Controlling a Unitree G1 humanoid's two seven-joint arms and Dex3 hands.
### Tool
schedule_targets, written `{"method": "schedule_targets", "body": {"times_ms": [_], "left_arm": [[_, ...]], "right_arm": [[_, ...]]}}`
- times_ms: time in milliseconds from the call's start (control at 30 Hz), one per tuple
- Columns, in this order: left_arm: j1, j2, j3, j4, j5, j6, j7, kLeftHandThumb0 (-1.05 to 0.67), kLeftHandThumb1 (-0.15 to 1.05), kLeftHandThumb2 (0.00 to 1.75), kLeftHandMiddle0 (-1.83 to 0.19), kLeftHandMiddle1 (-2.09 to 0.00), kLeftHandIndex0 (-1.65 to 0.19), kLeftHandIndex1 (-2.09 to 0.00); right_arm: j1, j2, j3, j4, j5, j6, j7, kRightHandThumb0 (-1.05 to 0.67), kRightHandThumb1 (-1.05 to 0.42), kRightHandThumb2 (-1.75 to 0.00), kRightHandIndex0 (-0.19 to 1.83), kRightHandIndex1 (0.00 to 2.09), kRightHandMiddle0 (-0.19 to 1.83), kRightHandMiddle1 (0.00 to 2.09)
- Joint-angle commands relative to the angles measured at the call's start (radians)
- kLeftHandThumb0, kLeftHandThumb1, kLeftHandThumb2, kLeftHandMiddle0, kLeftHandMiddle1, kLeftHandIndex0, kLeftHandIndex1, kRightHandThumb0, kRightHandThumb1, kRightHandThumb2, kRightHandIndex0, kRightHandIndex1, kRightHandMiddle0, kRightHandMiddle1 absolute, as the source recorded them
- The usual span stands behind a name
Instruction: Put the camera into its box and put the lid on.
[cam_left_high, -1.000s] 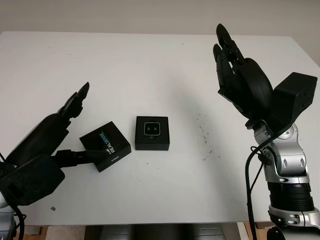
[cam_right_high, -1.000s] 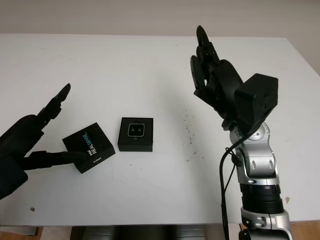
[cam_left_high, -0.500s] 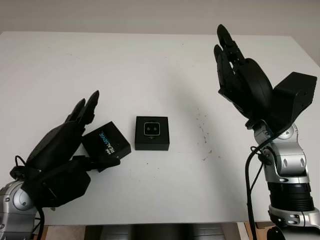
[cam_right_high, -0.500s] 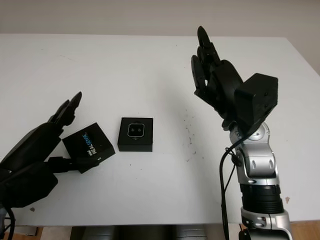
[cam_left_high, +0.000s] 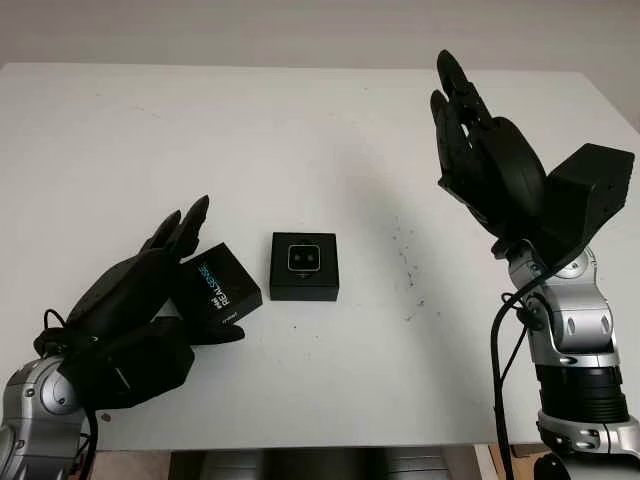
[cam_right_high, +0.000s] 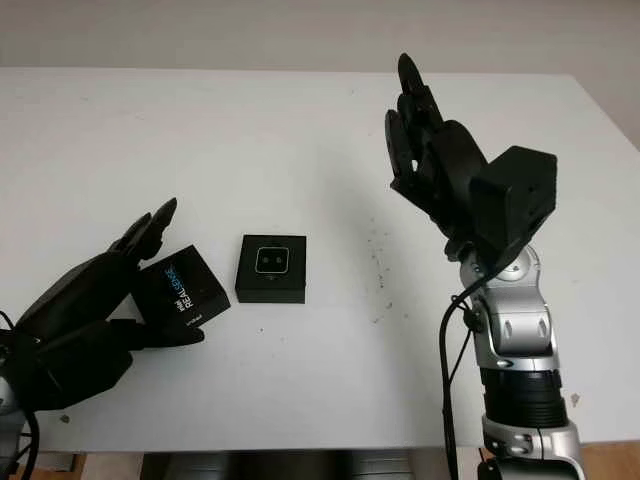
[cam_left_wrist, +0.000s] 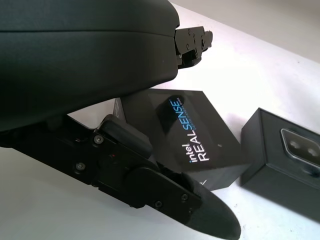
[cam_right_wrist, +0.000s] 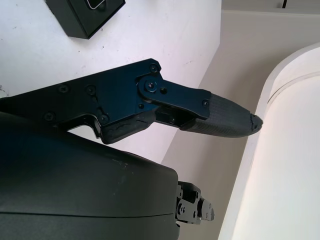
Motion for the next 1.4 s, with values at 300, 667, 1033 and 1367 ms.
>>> {"method": "schedule_targets", "body": {"times_ms": [300,667,1033,1367], "left_arm": [[-0.029,-0.001,-0.061,0.075,0.155,-0.037,0.092,-0.59,0.77,0.05,-0.21,-0.1,-0.16,-0.15],[-0.043,0.002,-0.08,0.116,0.211,-0.045,0.114,-0.63,0.86,0.08,-0.39,-0.11,-0.32,-0.18],[-0.039,-0.05,-0.042,0.192,0.13,-0.145,0.274,-0.4,1.04,0.17,-0.23,-1.08,-0.28,-0.8],[-0.063,-0.137,0.029,0.228,-0.065,-0.269,0.393,-0.22,1.05,0.24,-0.17,-1.34,-0.19,-0.98]], "right_arm": [[0.01,0.005,-0.006,-0.038,0.009,0.015,0.002,-0.72,-1.05,-0.7,-0.16,0.05,-0.14,0.05],[0.012,0.006,-0.007,-0.052,0.007,0.035,-0.006,-0.73,-1.05,-0.69,-0.15,0.06,-0.13,0.06],[0.019,0.008,-0.007,-0.049,0.006,0.016,-0.002,-0.72,-1.05,-0.67,-0.15,0.06,-0.13,0.06],[0.019,0.012,-0.006,-0.051,0.003,0.029,-0.009,-0.72,-1.05,-0.66,-0.14,0.06,-0.13,0.06]]}}
